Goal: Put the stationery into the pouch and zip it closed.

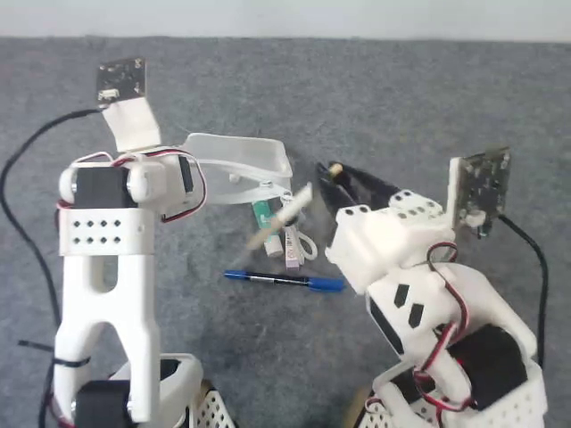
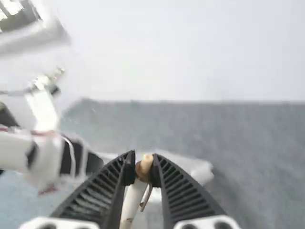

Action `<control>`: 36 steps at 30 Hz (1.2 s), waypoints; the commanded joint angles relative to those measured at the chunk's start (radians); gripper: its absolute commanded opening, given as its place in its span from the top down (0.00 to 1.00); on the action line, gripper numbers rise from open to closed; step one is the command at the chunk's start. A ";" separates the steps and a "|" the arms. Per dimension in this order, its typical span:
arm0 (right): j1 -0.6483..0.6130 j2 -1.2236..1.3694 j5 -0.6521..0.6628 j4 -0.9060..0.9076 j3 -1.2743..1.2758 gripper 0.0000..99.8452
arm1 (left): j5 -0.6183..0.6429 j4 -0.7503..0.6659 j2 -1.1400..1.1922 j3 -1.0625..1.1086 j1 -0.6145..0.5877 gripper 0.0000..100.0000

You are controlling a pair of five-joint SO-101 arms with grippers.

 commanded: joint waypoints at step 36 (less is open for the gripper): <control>-0.171 -0.018 0.450 -1.092 0.671 0.99 | -0.005 -0.052 -0.046 0.004 -0.008 0.99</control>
